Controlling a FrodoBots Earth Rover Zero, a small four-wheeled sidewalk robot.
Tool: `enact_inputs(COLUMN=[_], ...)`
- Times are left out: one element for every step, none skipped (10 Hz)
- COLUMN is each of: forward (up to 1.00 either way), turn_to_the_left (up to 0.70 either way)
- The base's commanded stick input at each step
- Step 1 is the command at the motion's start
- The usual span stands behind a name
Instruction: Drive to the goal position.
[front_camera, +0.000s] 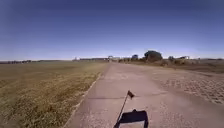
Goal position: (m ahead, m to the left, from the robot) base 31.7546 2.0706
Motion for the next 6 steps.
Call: enact_inputs(forward=[0.00, 0.00, 0.00, 0.22, 0.65, 1.00], turn_to_the_left=[0.00, 0.00, 0.00, 0.00, 0.00, 0.00])
